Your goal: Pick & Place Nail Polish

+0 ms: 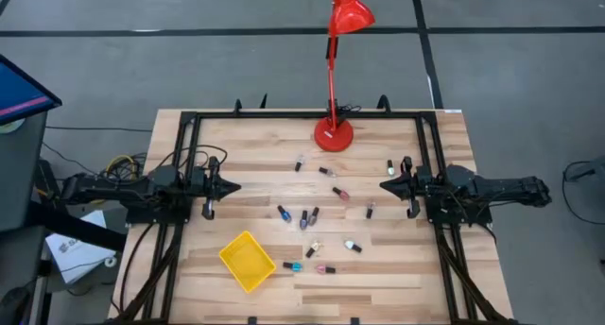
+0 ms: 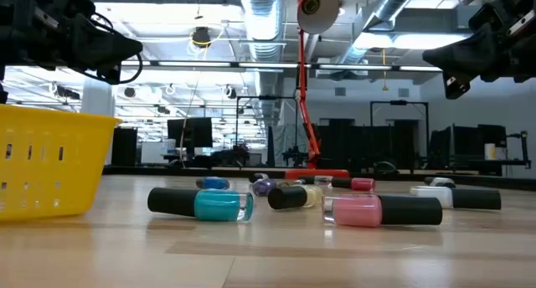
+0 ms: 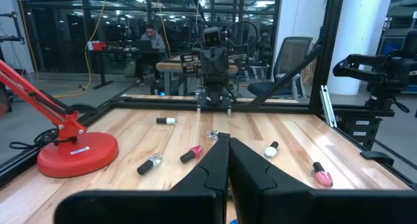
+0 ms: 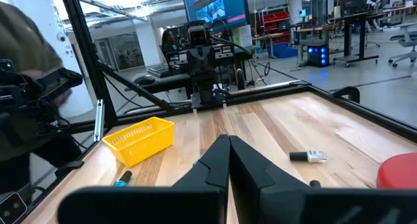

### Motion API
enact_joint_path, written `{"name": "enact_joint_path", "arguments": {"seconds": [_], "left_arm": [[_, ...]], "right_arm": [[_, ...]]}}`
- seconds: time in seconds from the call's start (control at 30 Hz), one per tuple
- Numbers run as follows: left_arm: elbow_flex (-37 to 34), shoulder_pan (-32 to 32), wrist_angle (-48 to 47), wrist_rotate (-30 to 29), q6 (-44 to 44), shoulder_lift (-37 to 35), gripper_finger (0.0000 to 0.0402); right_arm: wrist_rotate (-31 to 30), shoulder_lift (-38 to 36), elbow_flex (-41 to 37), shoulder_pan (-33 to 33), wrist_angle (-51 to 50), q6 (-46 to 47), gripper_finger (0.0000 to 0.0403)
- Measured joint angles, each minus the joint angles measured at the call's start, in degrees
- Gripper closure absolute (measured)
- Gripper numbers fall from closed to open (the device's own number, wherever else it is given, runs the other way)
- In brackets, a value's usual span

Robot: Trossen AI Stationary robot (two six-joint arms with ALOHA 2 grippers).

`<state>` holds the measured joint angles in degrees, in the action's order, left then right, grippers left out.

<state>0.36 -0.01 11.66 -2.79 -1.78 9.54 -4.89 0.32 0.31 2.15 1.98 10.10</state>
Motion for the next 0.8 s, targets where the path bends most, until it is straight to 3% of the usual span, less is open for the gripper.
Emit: {"name": "enact_joint_path", "arguments": {"seconds": [0.6,0.8], "left_arm": [[0.0,-0.02,0.17,0.02,-0.07,-0.02,0.04],[0.0,-0.02,1.46,0.02,-6.74,0.0,0.04]], "right_arm": [[-0.01,0.0,-0.01,-0.01,0.0,0.0,0.0403],[-0.02,0.0,0.0,0.0,0.0,0.0,0.0403]]}}
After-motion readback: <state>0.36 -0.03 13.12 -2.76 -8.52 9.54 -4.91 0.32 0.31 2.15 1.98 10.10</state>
